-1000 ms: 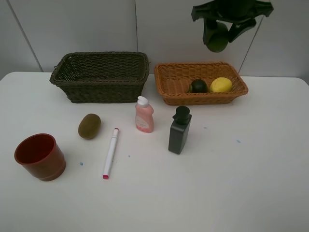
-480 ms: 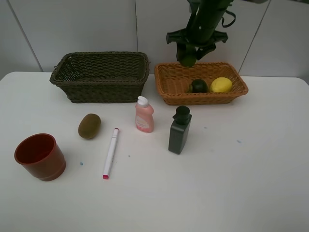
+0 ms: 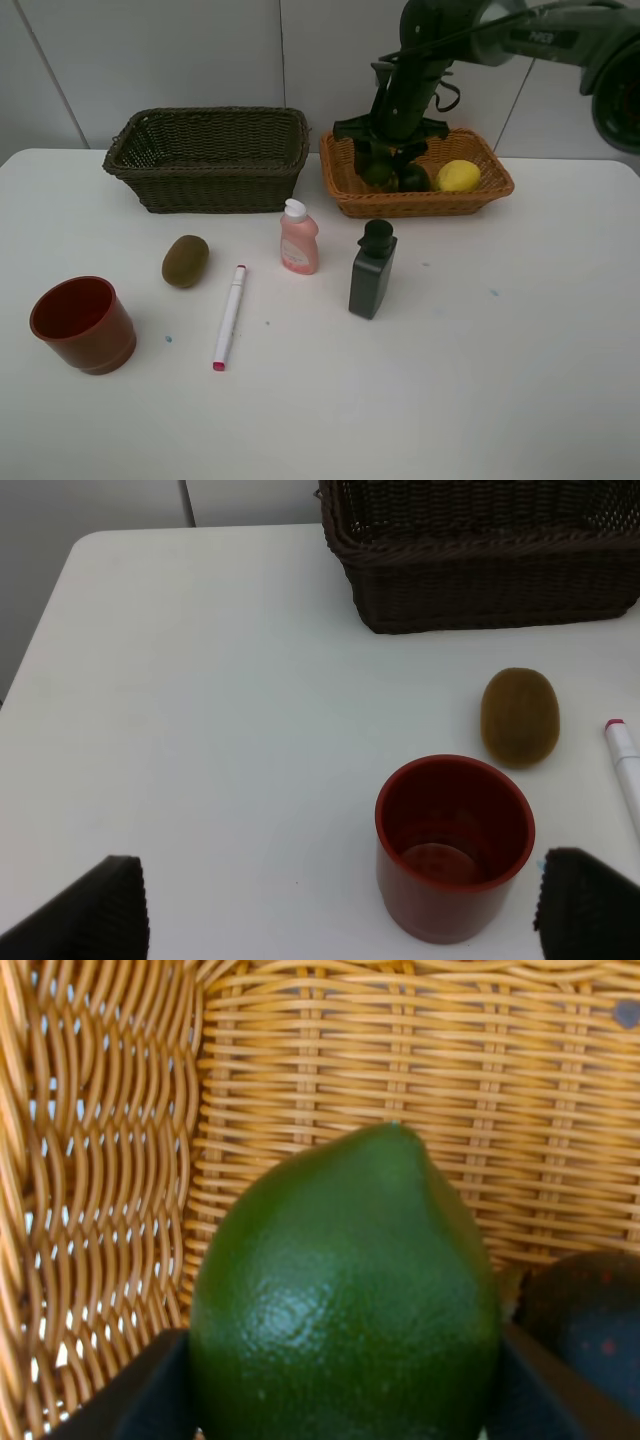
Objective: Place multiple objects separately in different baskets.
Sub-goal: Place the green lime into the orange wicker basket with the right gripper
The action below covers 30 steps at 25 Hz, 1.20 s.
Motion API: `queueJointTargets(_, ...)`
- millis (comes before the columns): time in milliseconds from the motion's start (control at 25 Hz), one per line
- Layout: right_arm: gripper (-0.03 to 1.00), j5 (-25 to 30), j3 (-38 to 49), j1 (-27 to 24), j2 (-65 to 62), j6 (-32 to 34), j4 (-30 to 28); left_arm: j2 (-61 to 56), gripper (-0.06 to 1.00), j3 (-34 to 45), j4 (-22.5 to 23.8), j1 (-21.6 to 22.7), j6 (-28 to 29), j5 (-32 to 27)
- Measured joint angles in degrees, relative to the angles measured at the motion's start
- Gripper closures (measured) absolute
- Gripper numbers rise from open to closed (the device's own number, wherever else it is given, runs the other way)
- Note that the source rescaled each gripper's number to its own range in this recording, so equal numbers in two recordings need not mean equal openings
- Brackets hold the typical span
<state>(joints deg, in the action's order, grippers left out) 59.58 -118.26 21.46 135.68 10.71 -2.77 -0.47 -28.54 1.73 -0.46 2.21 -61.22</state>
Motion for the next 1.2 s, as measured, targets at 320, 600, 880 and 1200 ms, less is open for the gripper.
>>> queueJointTargets(320, 0.58, 0.00, 0.00, 0.00, 0.00, 0.00, 0.00, 0.00, -0.06, 0.00, 0.00, 0.00, 0.00, 0.00)
queueJointTargets(600, 0.49, -0.13, -0.18, 0.00, 0.00, -0.96, 0.00, 0.00, -0.06, 0.00, 0.00, 0.00, 0.00, 0.00)
queueJointTargets(880, -0.01, -0.60, -0.18, 0.00, 0.00, -1.34, -0.10, 0.00, -0.06, 0.00, 0.00, 0.00, 0.00, 0.00)
queueJointTargets(1200, -0.03, 0.05, -0.18, 0.00, -2.19, -1.34, -0.17, 0.00, -0.06, 0.00, 0.00, 0.00, 0.00, 0.00)
